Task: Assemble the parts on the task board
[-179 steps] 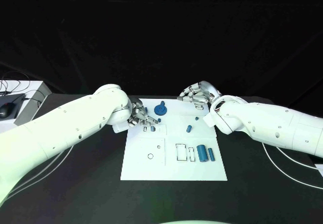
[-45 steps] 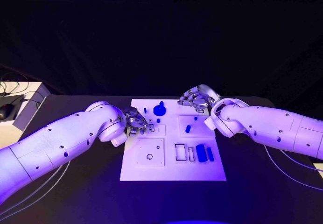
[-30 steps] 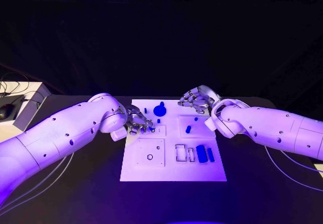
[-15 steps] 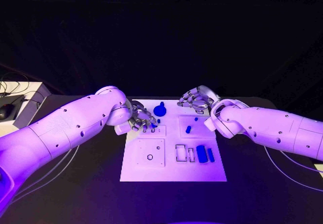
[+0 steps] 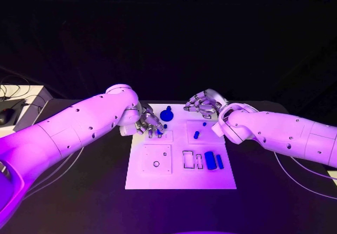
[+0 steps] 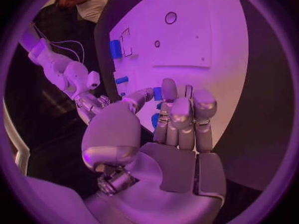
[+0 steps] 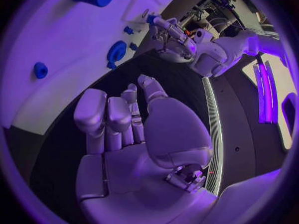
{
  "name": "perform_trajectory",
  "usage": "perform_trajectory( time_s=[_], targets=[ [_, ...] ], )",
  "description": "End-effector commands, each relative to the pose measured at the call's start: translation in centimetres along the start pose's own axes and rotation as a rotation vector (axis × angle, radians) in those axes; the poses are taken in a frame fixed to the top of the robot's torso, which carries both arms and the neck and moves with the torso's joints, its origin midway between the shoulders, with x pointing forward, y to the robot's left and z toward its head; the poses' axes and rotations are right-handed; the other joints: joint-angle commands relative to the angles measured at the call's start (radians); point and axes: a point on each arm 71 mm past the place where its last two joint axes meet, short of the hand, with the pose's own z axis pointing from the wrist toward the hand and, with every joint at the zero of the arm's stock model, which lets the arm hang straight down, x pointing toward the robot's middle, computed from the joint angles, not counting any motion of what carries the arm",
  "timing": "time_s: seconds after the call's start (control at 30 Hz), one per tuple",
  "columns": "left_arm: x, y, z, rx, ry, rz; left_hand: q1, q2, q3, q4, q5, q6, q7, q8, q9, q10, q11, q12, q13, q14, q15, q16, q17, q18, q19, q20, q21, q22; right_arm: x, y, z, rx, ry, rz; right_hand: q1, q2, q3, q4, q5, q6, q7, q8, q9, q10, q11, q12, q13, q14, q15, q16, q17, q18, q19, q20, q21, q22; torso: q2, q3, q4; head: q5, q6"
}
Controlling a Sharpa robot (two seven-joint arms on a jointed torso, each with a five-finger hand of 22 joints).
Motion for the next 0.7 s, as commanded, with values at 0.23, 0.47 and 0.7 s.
perform_trajectory(
  time_s=[0.23, 0.47, 0.7],
  targets=[
    [-0.11, -0.27, 0.1, -0.053, 0.061, 0.114, 0.03, 0.006, 0.178, -0.199, 0.031, 0.027, -0.01, -0.019, 0.008, 0.011, -0.002, -0.004, -0.001, 0.006, -0.006, 0.009, 0.006, -0.012, 0.009, 0.0, 0.012, 0.006, 0.28, 0.26, 0.17, -0.011, 0.015, -0.007, 0.003, 0.001, -0.001, -0.005, 0.002, 0.008, 0.001, -0.006, -0.001, 0.005, -0.003, -0.004, 0.001, 0.0, -0.005, -0.004, -0.001, -0.007, 0.068, -0.014, -0.005, 0.122, -0.001, -0.0008, 0.0014, 0.001, 0.0],
    [0.0, -0.16, 0.48, -0.069, 0.081, 0.116, 0.034, 0.005, 0.17, -0.201, 0.046, 0.032, -0.01, -0.027, 0.011, 0.014, -0.003, -0.004, -0.001, 0.007, -0.006, 0.012, 0.011, -0.013, 0.01, 0.0, 0.015, 0.009, 0.37, 0.36, 0.22, -0.014, 0.015, -0.006, 0.003, 0.001, -0.001, -0.005, 0.002, 0.008, 0.001, -0.006, -0.001, 0.005, -0.003, -0.004, 0.001, 0.0, -0.005, -0.004, -0.001, -0.007, 0.068, -0.014, -0.005, 0.122, -0.002, -0.0019, 0.0022, 0.002, -0.004],
    [0.15, -0.43, 0.77, -0.065, 0.076, 0.098, 0.035, 0.008, 0.164, -0.202, 0.05, 0.036, -0.01, -0.035, 0.012, 0.015, -0.003, -0.005, 0.0, 0.007, -0.006, 0.014, 0.014, -0.013, 0.011, 0.0, 0.017, 0.011, 0.46, 0.45, 0.24, -0.017, 0.016, -0.006, 0.0, 0.002, 0.001, -0.011, 0.004, 0.009, 0.001, -0.007, -0.002, 0.004, -0.003, -0.006, 0.001, 0.0, -0.005, -0.006, -0.002, -0.007, 0.067, -0.014, -0.006, 0.122, -0.001, -0.0026, 0.0017, 0.002, -0.005]
  ],
)
